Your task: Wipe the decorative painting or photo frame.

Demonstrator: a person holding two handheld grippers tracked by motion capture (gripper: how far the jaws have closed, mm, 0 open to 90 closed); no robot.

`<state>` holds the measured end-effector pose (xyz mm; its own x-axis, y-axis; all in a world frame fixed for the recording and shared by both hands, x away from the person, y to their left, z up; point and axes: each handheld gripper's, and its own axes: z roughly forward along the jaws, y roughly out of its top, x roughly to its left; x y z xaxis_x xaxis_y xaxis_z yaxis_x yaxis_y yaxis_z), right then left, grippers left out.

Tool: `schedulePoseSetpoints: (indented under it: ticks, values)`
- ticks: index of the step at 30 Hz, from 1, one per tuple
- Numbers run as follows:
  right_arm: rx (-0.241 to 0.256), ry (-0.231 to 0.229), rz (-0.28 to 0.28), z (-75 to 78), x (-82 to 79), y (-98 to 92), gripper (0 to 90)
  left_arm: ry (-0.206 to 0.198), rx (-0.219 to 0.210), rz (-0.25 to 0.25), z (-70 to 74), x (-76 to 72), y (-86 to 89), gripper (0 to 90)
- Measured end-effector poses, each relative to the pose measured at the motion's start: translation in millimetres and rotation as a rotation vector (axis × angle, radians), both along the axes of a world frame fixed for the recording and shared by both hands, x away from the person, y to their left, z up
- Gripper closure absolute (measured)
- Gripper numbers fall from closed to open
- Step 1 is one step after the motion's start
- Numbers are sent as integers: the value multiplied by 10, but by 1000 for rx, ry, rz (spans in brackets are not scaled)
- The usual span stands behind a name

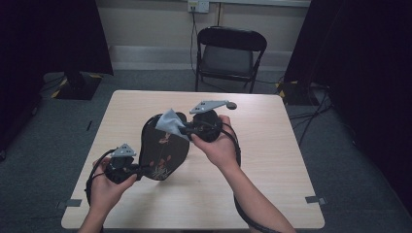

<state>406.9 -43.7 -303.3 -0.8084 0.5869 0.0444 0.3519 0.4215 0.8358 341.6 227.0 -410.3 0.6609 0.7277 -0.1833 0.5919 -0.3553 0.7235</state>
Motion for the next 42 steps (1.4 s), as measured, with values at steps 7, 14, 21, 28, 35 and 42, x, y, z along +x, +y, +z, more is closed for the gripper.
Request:
schedulePoseSetpoints:
  ticks: [7, 14, 21, 28, 35, 42]
  values:
    - [-9, 16, 0, -101, 15, 6, 799, 0, 2, -1, 2, 1, 0, 787]
    - [-28, 26, 6, -226, -7, 24, 800, 0, 3, -2, 2, 1, 0, 787]
    - [-46, 54, 10, -437, -35, 38, 800, 0, 0, 0, 1, 1, 0, 787]
    - [-66, 90, 15, -673, -75, 47, 799, 0, 2, -2, 2, 1, 0, 786]
    - [-93, 121, 17, -922, -122, 58, 800, 0, 3, -2, 3, 1, -1, 787]
    - [-111, 173, 13, -1209, -151, 59, 799, 0, 2, -2, 2, 1, 0, 786]
